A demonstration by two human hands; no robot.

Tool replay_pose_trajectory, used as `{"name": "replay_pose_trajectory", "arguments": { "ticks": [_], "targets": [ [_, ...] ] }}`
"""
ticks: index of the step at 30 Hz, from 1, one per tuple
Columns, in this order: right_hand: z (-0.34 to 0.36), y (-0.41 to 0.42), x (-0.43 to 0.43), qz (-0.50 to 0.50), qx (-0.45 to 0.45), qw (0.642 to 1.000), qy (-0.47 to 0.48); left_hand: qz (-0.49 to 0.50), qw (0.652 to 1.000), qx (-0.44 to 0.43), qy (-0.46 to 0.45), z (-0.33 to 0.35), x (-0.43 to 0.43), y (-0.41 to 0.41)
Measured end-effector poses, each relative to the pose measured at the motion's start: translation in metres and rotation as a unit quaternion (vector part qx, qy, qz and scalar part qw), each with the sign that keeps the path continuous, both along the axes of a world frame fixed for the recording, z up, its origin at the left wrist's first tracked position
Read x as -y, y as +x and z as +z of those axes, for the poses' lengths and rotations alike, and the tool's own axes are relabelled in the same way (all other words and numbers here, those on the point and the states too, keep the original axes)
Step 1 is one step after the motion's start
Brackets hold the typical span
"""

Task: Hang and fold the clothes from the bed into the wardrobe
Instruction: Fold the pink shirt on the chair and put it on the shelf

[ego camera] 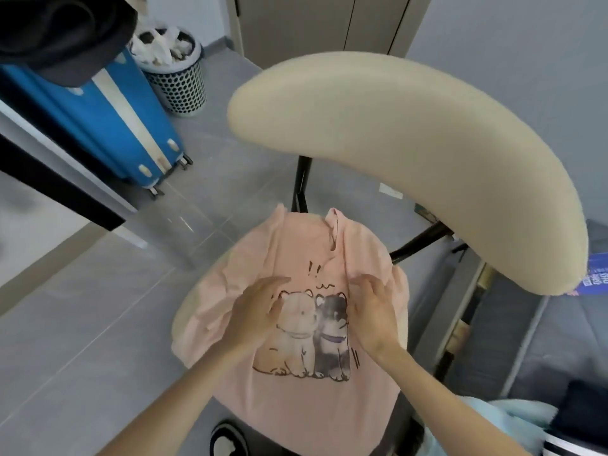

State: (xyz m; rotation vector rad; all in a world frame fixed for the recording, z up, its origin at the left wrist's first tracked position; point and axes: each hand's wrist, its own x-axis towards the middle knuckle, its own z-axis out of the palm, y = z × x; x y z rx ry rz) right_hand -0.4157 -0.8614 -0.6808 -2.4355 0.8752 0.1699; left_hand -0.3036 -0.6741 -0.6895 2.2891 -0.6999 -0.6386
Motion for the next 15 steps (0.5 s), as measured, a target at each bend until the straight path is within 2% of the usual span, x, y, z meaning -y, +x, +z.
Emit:
{"name": "replay_pose_trajectory", "arguments": {
  "ticks": [2,5,11,15],
  "targets": [
    [-0.025,-0.018,-0.01,0.03,-0.033,0.999,0.003,-0.042,0.995,0.071,0.053,-0.026,-0.009,-0.021],
    [-0.054,-0.036,-0.02,0.09,-0.05,0.994,-0.044,-0.078,0.984,0.125,0.104,-0.059,-0.021,-0.043],
    [-0.084,-0.054,-0.022,0.092,0.073,0.991,-0.061,-0.011,0.973,0.222,0.068,-0.08,-0.013,-0.055],
    [-0.092,-0.067,-0.014,0.118,0.137,0.983,-0.029,0.019,0.976,0.196,0.095,-0.085,-0.005,-0.065]
  ]
}}
